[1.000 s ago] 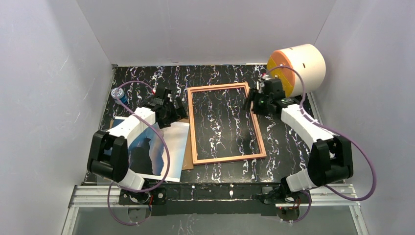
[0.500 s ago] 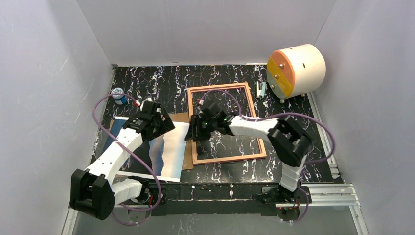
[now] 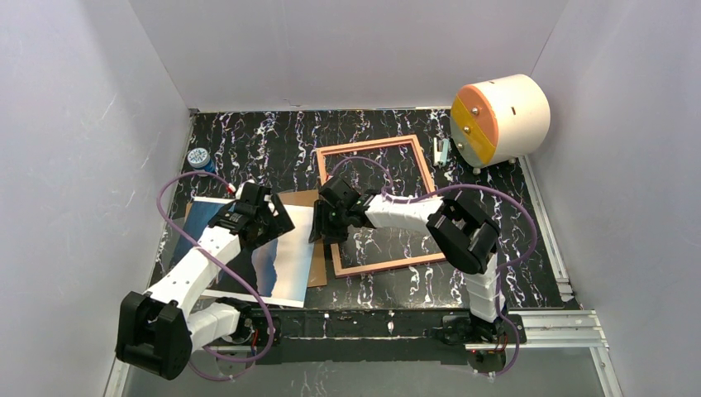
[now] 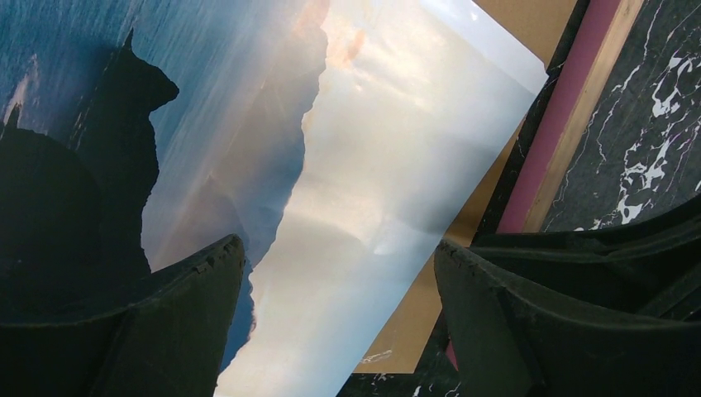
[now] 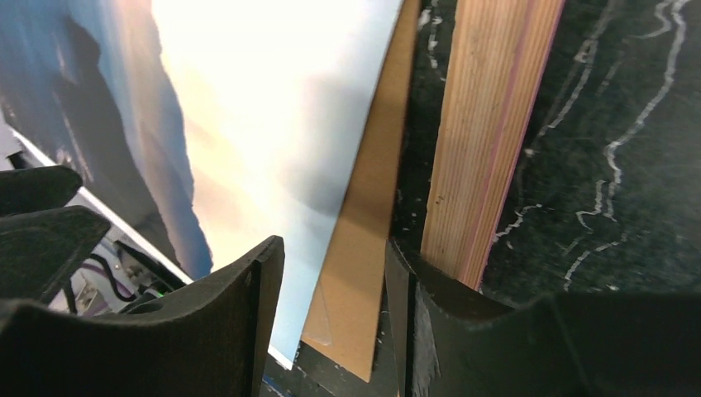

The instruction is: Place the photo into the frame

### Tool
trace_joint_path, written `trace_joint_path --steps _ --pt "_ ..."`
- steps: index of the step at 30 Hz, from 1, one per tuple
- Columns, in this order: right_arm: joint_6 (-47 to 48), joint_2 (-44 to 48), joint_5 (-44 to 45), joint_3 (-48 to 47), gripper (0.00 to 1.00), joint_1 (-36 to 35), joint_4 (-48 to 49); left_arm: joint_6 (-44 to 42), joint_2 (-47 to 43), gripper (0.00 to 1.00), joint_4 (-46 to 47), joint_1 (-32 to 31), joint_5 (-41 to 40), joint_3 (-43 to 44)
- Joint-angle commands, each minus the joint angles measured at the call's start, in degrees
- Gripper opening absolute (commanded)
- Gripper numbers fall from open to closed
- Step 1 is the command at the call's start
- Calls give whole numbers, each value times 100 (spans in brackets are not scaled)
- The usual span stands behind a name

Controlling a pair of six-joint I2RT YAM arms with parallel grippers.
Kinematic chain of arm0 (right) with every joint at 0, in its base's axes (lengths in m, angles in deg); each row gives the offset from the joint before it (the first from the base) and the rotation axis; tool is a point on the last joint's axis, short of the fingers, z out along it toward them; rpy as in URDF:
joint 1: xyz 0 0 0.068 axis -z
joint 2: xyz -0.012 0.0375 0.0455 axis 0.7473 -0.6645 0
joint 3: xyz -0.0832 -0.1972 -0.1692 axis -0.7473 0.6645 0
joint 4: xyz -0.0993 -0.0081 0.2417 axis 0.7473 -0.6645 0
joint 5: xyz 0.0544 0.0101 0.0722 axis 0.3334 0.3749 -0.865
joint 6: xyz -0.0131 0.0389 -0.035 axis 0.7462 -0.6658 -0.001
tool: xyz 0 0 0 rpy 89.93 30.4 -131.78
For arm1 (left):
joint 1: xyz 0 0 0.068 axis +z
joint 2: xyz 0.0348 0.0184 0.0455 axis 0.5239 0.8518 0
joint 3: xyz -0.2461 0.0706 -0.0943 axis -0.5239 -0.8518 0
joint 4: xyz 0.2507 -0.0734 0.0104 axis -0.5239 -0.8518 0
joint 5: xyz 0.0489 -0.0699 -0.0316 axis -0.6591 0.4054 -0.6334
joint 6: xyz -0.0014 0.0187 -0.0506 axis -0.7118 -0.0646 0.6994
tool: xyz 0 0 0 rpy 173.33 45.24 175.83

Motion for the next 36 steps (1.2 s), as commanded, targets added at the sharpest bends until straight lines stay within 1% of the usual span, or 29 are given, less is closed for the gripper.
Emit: trace_joint_path --steps 1,5,10,13,16,18,20,23,26,28,29,31,32,36 --pt "108 4 398 -101 57 -29 -502 -162 94 83 -116 37 -127 203" --pt "395 408 -117 236 57 -297 413 -213 246 83 -136 32 -344 194" --pt "66 655 -288 712 57 -384 805 -28 519 83 224 33 -154 -18" --pt "-168 613 -56 802 55 -377 763 35 516 82 351 30 -191 -124" --pt "-352 607 314 804 49 -382 819 53 524 78 408 30 -264 -273" --pt "-392 576 702 705 47 -379 725 74 596 74 401 32 -292 -378" --pt "-332 505 968 585 46 -348 698 120 638 72 411 36 -287 -495" --pt "-326 334 808 456 46 -243 724 140 641 67 467 36 -247 -610" --pt "-456 213 577 437 45 -196 785 157 677 65 488 31 -218 -647" --pt "-497 196 428 537 45 -189 1001 158 693 65 534 34 -190 -671" --pt "-514 183 412 578 44 -191 1104 160 694 64 564 35 -197 -690" --pt "-528 115 356 566 35 -150 1278 161 725 63 597 36 -182 -702" --pt "-542 63 324 511 32 -118 1236 153 755 62 606 29 -173 -706" --pt "-524 -95 323 424 30 -41 1243 133 834 58 672 36 -179 -760"
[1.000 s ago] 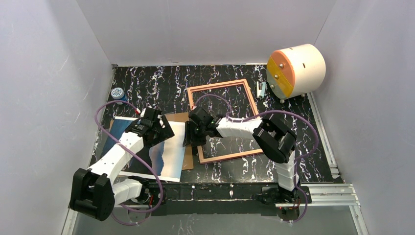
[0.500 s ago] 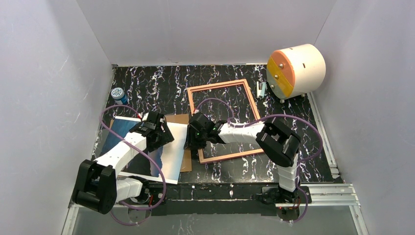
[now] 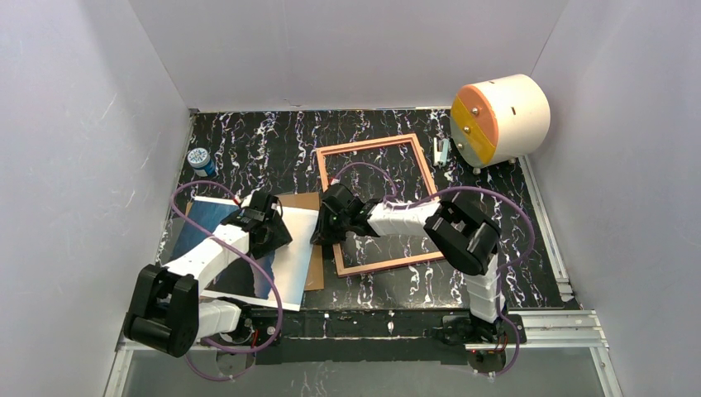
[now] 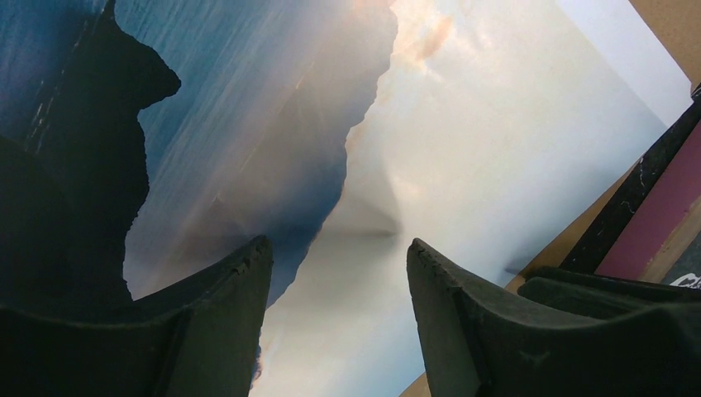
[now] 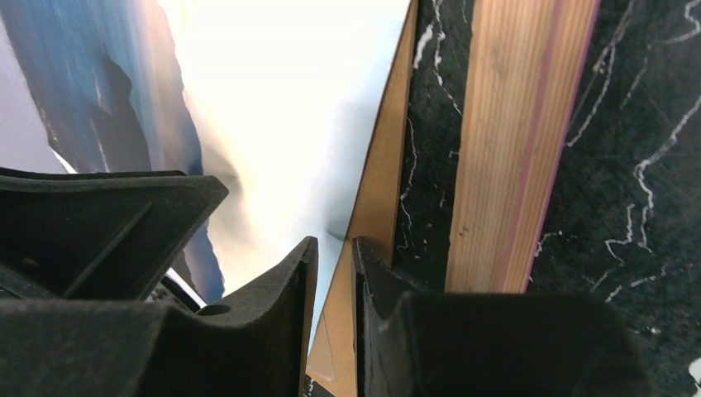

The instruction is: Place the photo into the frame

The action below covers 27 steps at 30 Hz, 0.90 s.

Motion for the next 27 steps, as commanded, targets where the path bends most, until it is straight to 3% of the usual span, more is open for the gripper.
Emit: trace_joint_path --steps 1,9,16,21,27 --pt "-20 -215 -7 -237 30 78 204 6 76 58 47 37 -52 -180" --pt "-246 -533 -346 -355 40 199 452 -14 91 56 95 32 -20 -150" --pt "-368 -585 -918 -143 40 611 1630 -400 66 58 -475 41 -472 1084" --pt "-193 -1086 -1443 -756 40 797 1777 -589 30 61 -886 58 -848 1644" --pt "5 -1787 -1673 -1722 41 811 1447 -568 -26 65 -1047 73 -642 1536"
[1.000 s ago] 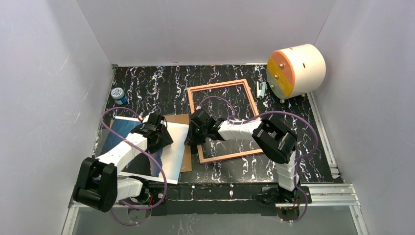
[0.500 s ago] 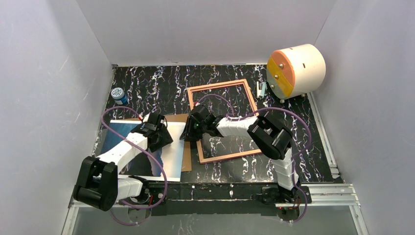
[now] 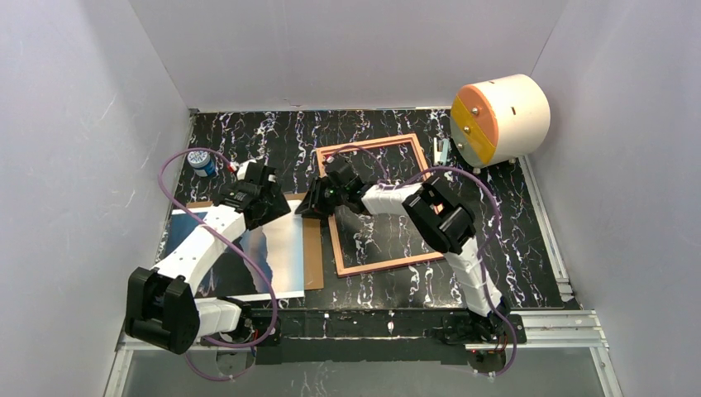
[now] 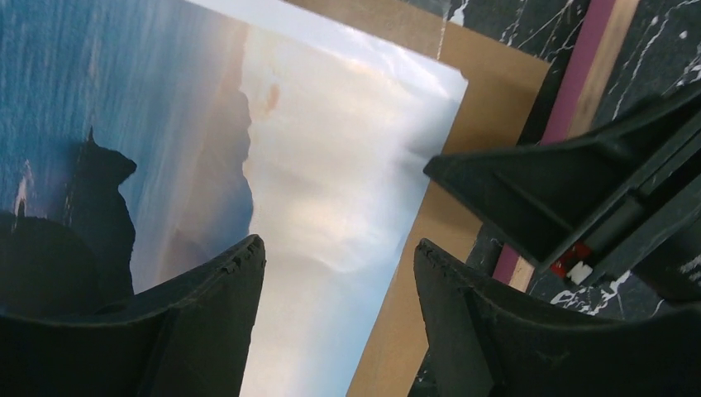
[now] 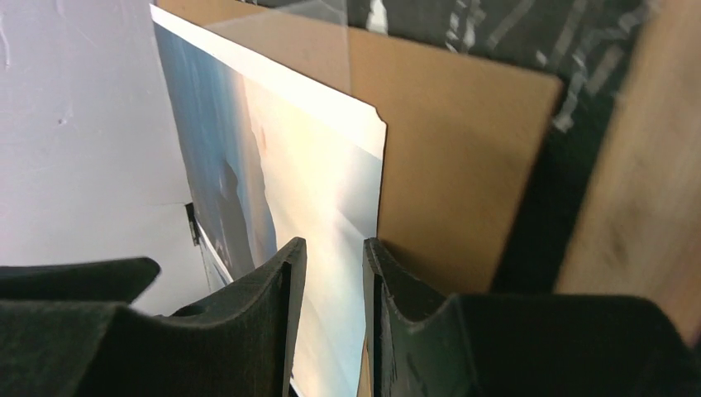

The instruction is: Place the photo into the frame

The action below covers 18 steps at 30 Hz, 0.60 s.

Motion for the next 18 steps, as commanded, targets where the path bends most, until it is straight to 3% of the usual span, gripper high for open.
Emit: trace_joint_path --steps 1,10,15,18 --pt "293 -464 -155 -652 41 -33 -122 -69 -157 66 -470 45 -87 -122" --pt "1056 -1359 -547 -2156 42 1 -683 -88 -327 68 -619 84 -81 -448" --pt "1080 -408 -301 -1472 43 63 -699 -115 -302 60 -457 94 55 -714" --pt "1088 205 -116 -1183 47 72 -1205 -113 -275 56 -391 95 24 -840"
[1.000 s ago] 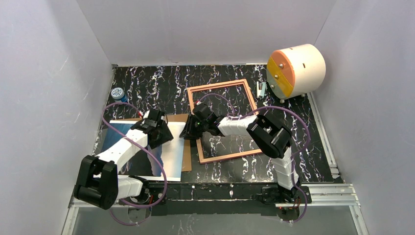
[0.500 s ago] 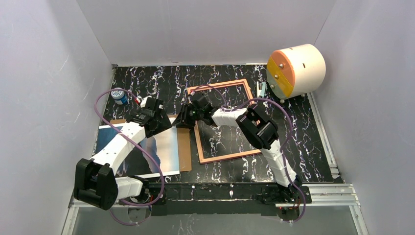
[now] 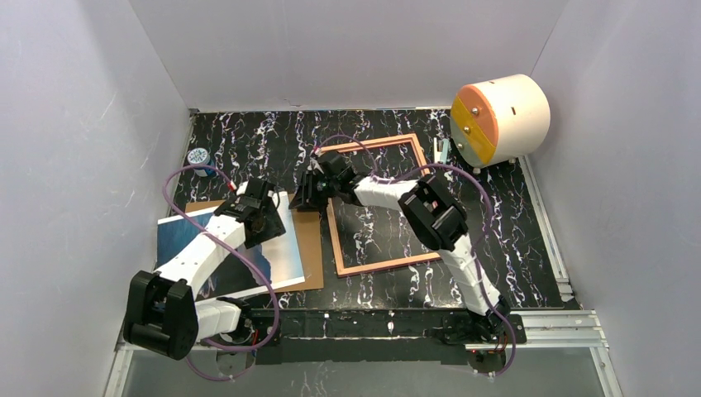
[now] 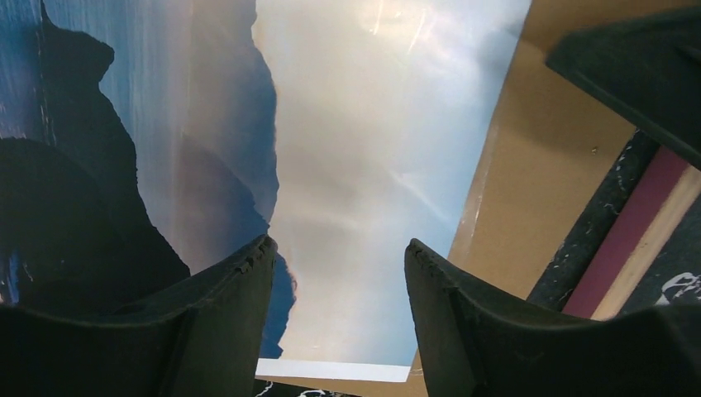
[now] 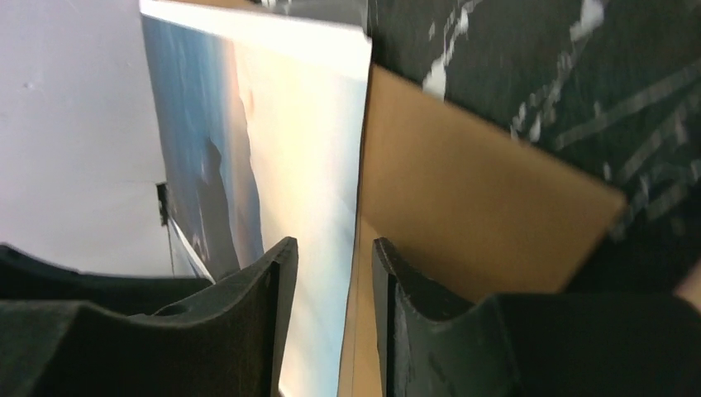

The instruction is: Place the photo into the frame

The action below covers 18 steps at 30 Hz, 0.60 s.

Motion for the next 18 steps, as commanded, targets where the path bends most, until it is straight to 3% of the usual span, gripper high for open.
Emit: trace_joint_path --steps 1,6,18 --pt "252 1118 265 331 49 23 -817 -54 -73 56 -16 29 -103 -175" --pt "240 1488 191 719 51 -72 -1846 300 141 55 -99 62 -37 -117" --pt "-17 1786 114 1875 51 -823 -1819 838 324 45 527 60 231 -1111"
